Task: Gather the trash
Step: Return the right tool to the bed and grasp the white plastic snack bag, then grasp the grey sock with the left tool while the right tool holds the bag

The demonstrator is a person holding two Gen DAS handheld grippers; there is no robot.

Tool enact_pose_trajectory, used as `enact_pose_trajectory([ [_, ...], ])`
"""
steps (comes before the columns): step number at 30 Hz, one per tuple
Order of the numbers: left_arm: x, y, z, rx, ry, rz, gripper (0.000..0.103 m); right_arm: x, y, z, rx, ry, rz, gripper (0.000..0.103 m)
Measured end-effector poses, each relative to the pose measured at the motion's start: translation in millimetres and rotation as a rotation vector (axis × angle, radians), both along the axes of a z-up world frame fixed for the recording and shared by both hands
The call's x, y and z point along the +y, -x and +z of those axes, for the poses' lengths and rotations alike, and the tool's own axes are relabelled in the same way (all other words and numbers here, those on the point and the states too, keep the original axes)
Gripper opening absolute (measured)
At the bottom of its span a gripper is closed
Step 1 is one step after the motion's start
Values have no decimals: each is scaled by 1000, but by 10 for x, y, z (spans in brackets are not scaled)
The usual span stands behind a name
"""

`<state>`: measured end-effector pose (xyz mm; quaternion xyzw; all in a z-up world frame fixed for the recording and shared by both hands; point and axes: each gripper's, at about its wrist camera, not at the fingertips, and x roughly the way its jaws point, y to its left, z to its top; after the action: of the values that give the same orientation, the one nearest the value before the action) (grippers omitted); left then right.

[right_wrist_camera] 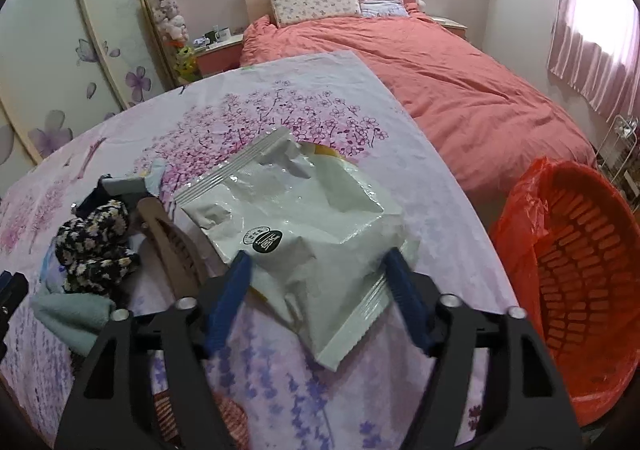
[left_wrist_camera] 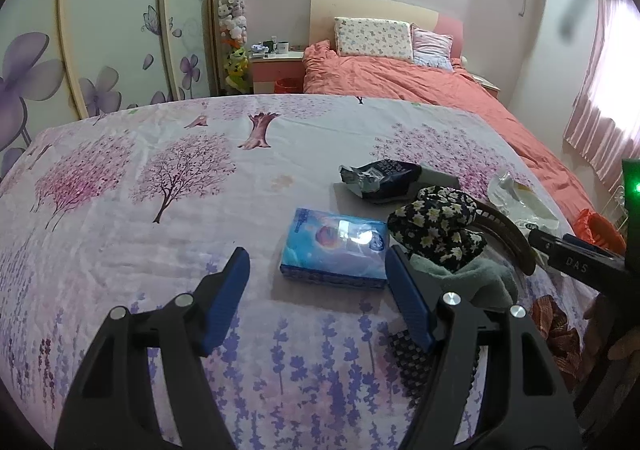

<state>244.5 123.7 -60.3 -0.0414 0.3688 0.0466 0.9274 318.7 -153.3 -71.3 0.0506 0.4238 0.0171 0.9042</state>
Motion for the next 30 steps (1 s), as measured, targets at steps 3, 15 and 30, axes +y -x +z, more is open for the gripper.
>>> enact_pose_trajectory([
  [3, 29, -35, -13, 5, 10, 8, 69, 22, -45, -29, 28, 26, 12, 87],
  [15, 32, -60, -21, 13, 43, -27, 65, 12, 56, -5, -3, 40, 16, 29],
  [30, -506, 81, 158, -28, 69, -220, 56, -69, 141, 82, -23, -7, 32, 9],
])
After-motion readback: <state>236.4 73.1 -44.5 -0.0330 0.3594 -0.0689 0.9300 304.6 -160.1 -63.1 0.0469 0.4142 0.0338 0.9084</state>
